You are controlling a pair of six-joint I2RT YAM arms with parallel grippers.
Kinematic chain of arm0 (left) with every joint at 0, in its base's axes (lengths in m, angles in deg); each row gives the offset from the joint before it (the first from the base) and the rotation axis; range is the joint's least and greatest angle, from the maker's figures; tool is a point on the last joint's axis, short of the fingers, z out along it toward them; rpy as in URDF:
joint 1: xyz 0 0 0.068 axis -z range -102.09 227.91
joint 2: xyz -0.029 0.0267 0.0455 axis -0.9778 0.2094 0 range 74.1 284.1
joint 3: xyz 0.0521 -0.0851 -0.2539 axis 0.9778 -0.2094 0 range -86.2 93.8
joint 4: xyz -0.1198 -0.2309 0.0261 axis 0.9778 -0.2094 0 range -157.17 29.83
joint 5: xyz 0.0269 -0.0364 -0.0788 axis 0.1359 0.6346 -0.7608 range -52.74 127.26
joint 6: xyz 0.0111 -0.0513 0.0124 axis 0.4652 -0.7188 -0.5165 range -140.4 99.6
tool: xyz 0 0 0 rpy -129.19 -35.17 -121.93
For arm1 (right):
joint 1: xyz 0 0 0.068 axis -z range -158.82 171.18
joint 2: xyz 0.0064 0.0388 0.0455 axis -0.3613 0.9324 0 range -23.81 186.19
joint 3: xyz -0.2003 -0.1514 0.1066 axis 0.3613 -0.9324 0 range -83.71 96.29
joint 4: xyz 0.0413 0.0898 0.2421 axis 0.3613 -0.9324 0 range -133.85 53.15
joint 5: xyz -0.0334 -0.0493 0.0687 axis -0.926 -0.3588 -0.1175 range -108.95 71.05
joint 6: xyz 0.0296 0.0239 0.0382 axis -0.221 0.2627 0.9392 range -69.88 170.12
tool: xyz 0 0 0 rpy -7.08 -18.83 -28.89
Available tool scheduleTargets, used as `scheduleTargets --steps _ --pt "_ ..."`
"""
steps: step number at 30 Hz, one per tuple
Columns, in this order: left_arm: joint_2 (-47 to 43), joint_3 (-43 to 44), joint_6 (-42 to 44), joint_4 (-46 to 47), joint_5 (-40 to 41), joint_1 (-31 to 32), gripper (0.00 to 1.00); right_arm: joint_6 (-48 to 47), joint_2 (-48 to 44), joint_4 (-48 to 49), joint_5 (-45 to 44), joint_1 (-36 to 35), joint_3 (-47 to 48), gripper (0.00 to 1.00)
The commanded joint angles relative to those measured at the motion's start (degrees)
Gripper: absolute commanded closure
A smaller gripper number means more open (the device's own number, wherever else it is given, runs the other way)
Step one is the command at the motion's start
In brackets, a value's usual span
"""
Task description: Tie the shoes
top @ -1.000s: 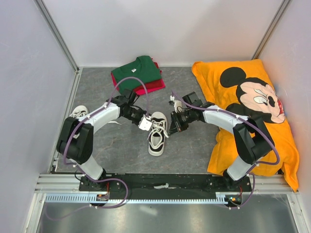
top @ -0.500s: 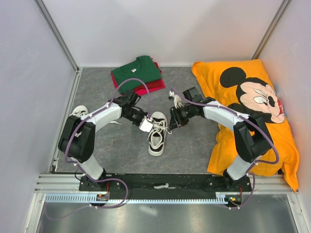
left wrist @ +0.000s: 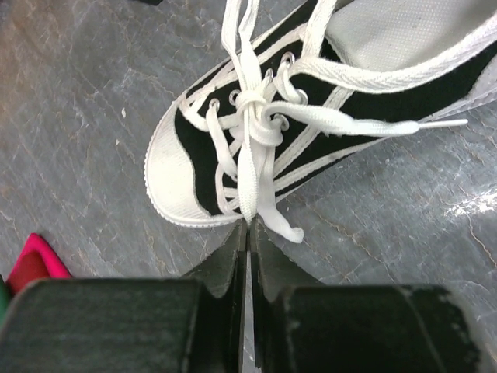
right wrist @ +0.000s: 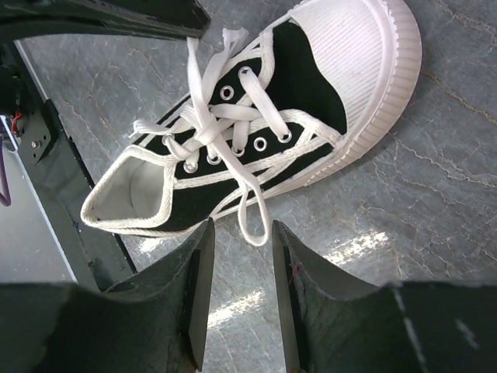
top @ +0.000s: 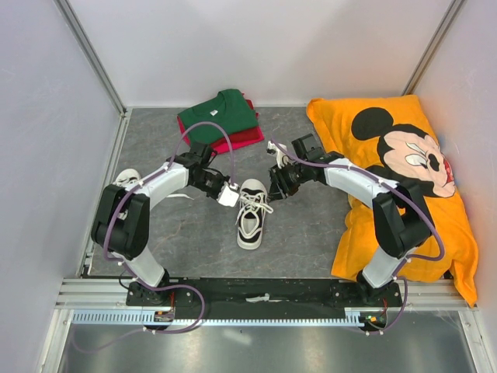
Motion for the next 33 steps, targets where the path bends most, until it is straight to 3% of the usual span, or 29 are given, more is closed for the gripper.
scheduleTargets --steps 1,4,9,17,33 --pt "-3.1 0.4 0.1 -1.6 -3.9 -0.7 0.90 -1.6 0.7 2.2 0.2 0.0 -0.1 0.57" --pt "-3.3 0.2 0.4 -2.0 -4.1 -0.8 0.85 -1.1 0.3 2.5 0.0 -0.2 -1.2 0.57" --pt "-2.8 0.9 -0.6 -2.9 -4.3 -1.1 0.99 -0.9 -1.6 3.0 -0.4 -0.7 -2.9 0.56" --pt "-1.3 1.9 -1.5 -4.2 -4.6 -3.3 0.98 -5.2 -3.4 4.5 -0.8 -5.0 -2.6 0.63" --pt "-0.6 2.4 -1.2 -4.4 -4.8 -3.4 0.99 -8.8 3.2 6.8 -6.3 -7.3 2.7 0.63"
